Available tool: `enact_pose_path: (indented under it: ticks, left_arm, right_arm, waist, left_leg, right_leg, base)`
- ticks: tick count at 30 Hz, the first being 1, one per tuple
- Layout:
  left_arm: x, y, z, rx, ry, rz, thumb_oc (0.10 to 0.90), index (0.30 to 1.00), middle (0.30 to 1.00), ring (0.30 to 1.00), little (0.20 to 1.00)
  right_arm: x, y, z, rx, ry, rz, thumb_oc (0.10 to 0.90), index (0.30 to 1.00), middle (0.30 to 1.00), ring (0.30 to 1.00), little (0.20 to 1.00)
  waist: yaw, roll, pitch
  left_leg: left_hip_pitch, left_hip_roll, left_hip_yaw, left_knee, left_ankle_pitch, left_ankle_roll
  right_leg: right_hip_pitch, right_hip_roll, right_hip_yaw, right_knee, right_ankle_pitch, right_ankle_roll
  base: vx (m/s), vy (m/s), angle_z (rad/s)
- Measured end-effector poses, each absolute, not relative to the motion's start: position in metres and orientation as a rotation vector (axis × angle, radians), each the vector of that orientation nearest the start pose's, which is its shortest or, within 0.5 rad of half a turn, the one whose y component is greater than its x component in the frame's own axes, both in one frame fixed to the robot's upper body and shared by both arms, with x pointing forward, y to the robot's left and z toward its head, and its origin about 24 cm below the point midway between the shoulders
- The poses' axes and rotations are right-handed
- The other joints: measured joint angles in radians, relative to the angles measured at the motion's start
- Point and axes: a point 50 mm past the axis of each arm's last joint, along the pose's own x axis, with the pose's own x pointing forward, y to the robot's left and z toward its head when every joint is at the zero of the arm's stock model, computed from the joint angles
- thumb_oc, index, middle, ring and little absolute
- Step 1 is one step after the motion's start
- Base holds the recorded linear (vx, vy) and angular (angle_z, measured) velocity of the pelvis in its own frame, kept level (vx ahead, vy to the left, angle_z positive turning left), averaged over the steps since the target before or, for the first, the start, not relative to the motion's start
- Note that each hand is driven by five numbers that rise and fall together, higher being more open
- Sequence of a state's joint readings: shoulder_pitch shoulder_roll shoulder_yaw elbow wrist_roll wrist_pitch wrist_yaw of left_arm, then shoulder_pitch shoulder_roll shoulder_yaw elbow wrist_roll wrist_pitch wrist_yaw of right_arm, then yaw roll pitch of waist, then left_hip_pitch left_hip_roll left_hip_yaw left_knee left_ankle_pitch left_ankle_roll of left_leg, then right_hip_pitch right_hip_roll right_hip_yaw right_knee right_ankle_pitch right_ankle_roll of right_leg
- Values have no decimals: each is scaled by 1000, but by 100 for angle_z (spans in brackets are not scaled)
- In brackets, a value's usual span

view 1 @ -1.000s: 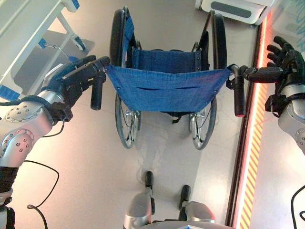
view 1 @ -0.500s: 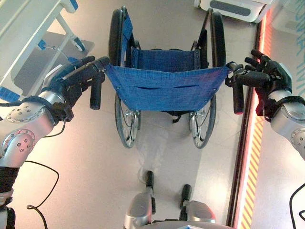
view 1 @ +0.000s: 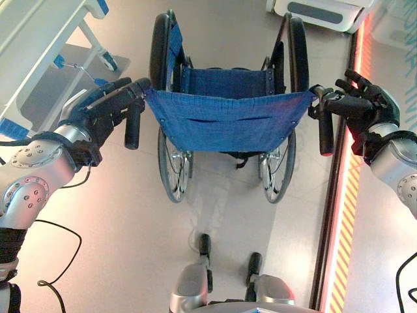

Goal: Push the wheelchair next to the bed

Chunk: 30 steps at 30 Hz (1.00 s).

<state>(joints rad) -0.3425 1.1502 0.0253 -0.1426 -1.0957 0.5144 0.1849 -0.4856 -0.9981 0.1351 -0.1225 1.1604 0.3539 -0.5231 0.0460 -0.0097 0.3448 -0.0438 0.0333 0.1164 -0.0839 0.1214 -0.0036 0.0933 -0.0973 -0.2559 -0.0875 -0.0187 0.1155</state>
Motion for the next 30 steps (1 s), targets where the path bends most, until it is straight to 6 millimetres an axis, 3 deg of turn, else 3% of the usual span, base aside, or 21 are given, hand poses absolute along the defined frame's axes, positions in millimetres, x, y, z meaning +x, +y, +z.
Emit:
enact_pose_path:
  ticks: [8, 17, 30]
  left_arm:
    - [283, 282, 223, 116, 86, -15, 800, 900, 900, 900, 900]
    - [283, 283, 223, 108, 89, -18, 800, 900, 900, 900, 900]
    - [282, 284, 225, 83, 92, -6, 800, 900, 900, 900, 900]
  right_arm:
    - [303, -247, 223, 201, -54, -129, 800, 900, 900, 900, 900]
    - [302, -247, 225, 206, -69, -129, 800, 900, 900, 900, 900]
    - [302, -250, 202, 35, 101, -156, 800, 900, 900, 900, 900]
  waist:
    - [5, 0, 0]
    - [5, 0, 0]
    - [3, 0, 0]
  left_leg:
    - [0, -1, -1, 0, 0, 0]
    - [-1, 0, 0, 0, 0, 0]
    - [-6, -1, 0, 0, 0, 0]
  right_leg:
    - [0, 0, 0, 0, 0, 0]
    - [-1, -1, 0, 0, 0, 0]
    - [-6, -1, 0, 0, 0, 0]
  base:
    - [0, 0, 0]
    - [0, 0, 0]
    - [0, 0, 0]
